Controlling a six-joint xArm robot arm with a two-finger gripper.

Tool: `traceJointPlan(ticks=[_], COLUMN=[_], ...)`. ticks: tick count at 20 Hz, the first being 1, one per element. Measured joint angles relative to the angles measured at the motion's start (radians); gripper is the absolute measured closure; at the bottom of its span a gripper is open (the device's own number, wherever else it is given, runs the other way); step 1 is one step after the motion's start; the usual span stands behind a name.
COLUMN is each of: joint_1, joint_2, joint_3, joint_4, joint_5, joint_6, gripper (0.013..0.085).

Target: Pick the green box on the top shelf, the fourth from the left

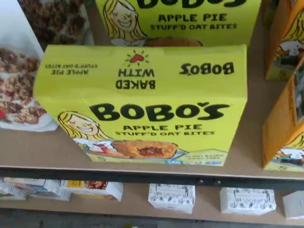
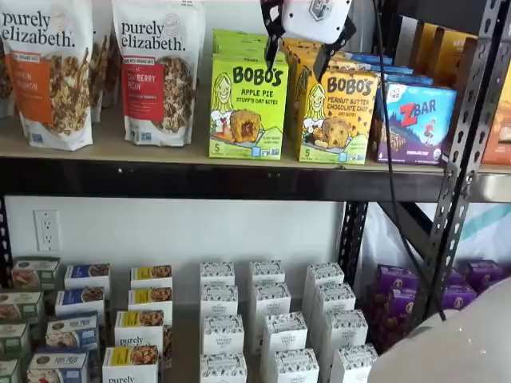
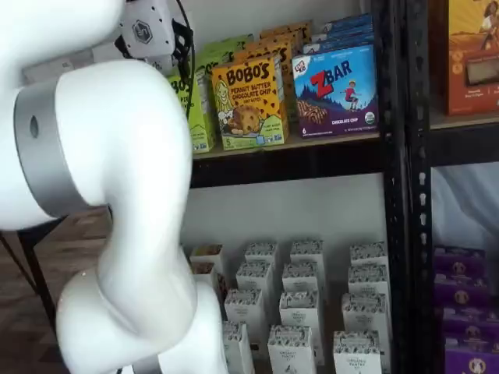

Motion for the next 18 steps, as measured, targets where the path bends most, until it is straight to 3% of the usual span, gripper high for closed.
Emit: traceJointPlan(ticks=[9,18], joint_1=[0.039,0.053], joint_2=[0.032,0.06], joint_3=[-0.002,-0.01], joint_4=[-0.016,-0.022], joint_5=[-0.033,-0.064], joint_6=[0.04,0.054], gripper=[0.013,0.013])
